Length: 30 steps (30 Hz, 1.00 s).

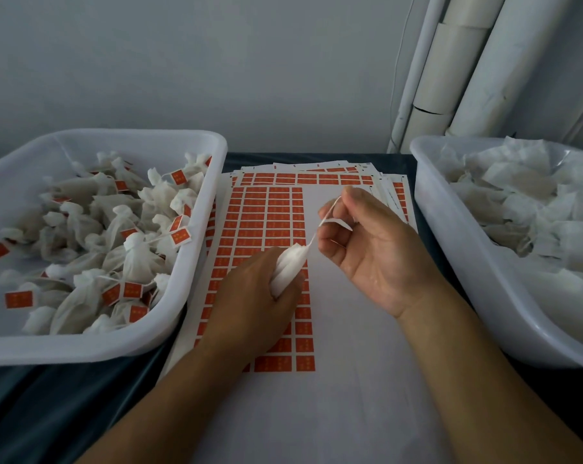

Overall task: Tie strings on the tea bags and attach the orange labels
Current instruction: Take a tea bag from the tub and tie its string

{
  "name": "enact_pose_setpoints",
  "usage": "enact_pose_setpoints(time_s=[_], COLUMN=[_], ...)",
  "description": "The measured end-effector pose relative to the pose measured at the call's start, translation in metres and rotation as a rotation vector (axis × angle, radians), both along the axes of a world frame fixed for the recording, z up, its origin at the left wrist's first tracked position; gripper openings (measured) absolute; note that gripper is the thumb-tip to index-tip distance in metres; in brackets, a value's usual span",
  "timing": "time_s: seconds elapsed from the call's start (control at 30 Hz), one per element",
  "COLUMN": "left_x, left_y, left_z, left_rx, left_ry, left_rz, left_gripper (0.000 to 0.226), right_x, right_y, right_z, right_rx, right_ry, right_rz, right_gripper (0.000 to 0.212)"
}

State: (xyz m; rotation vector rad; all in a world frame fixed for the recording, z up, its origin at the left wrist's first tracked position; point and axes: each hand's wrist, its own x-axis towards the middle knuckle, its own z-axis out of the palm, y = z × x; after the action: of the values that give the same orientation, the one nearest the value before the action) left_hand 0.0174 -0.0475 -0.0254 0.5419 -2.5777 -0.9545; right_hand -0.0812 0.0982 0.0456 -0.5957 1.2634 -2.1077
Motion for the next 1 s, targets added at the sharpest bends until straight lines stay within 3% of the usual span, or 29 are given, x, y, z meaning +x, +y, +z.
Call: enact_pose_setpoints(time_s=[0.13,0.3,0.43,0.53,0.57,0.67,0.77,0.87,1.0], left_x=[0.002,0.002,0.002,0.005,0.006,0.009,0.01,0.01,0.01], left_y=[-0.001,0.001,0.003,0.004,0.004,0.004,0.005,0.004,-0.002], left_z=[0.003,0.01,0.013,0.017,0.019,0.027,0.032,0.029,0.025], left_rx=[0.01,0.006,0.046,0.096,0.141,0.392,0.57,0.585,0.631], left_ry=[-0.021,-0.03,0.017,0.151,0.197,0.338,0.197,0.032,0.039], left_rz=[-0.019,-0.002,-0.053,-0.086,-0.08,-0.098,-0.193,-0.234,-0.215], left_gripper=[0.033,0.044,0.064,0.08,0.076,0.031,0.049,0.057,0.056], right_x=[0.004,0.004,0.003,0.002,0.002,0.001,0.004,0.011,0.018], right_y=[-0.004,-0.001,-0.002,-0.002,-0.002,-0.003,-0.005,-0.006,-0.007], right_z=[-0.002,0.001,0.0,0.0,0.0,-0.003,-0.005,-0.005,-0.006], right_rx=[0.072,0.052,0.036,0.02,0.03,0.072,0.127,0.17,0.239], right_ry=[0.142,0.142,0.125,0.154,0.177,0.267,0.397,0.545,0.691], right_rz=[0.049,-0.003,-0.01,-0.067,-0.087,-0.112,-0.089,0.012,0.108], right_gripper=[0.027,0.032,0.033,0.032,0.031,0.031,0.028,0.024,0.023])
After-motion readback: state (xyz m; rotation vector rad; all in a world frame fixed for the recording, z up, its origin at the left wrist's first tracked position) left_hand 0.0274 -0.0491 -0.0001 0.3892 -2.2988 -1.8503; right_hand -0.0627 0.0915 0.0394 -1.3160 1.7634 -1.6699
